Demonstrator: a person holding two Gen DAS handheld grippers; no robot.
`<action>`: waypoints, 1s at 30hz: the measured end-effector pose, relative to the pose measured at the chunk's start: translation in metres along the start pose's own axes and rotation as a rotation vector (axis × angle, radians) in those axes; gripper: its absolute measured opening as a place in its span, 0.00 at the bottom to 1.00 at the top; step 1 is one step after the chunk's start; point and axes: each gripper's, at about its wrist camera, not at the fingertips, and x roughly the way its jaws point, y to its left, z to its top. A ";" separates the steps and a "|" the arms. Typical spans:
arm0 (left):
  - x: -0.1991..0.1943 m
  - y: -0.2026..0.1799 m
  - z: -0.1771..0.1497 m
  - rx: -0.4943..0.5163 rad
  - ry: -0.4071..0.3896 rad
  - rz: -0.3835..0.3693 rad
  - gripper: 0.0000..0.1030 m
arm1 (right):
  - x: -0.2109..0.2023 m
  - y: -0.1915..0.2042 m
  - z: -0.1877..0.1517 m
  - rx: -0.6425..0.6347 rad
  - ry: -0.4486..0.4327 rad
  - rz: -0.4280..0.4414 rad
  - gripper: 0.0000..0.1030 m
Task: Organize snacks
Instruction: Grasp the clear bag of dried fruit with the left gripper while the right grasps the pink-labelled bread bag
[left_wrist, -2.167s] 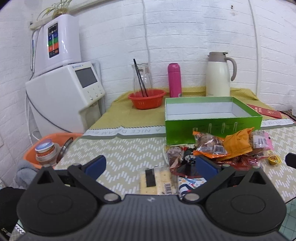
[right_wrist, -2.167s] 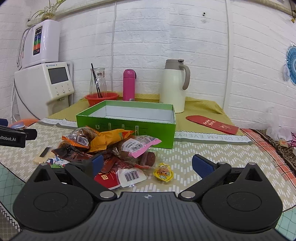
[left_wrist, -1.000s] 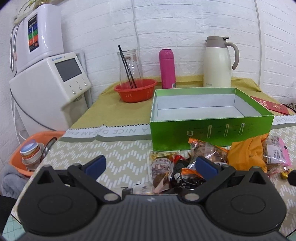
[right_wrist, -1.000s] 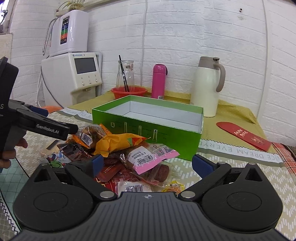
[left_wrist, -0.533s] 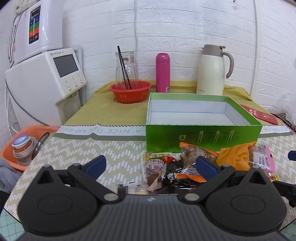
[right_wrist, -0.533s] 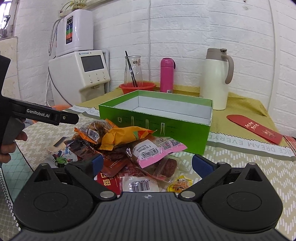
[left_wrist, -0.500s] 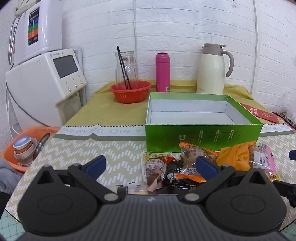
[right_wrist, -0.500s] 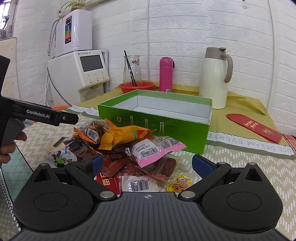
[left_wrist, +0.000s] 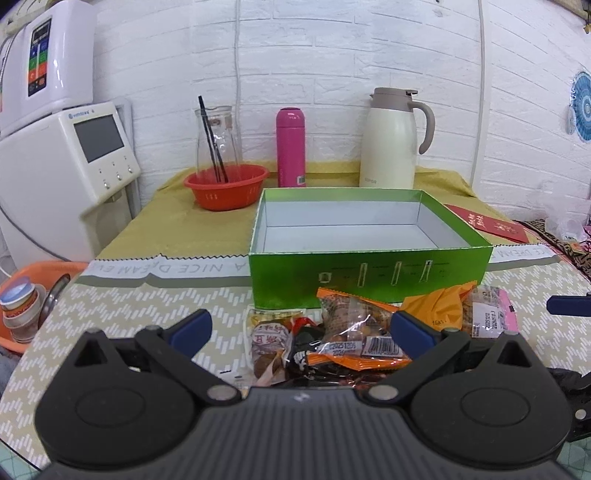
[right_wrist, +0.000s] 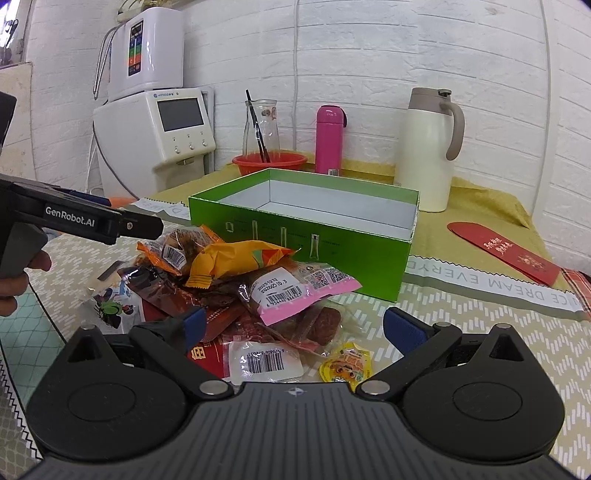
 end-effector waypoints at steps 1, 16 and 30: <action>0.002 -0.001 0.000 0.002 0.002 -0.008 1.00 | 0.002 -0.001 0.001 -0.011 0.003 0.011 1.00; 0.025 -0.020 0.005 0.070 0.055 0.053 1.00 | 0.018 -0.010 0.008 -0.070 -0.020 0.025 1.00; 0.040 -0.020 0.003 0.049 0.067 0.009 1.00 | 0.036 -0.013 0.012 -0.073 0.017 0.102 1.00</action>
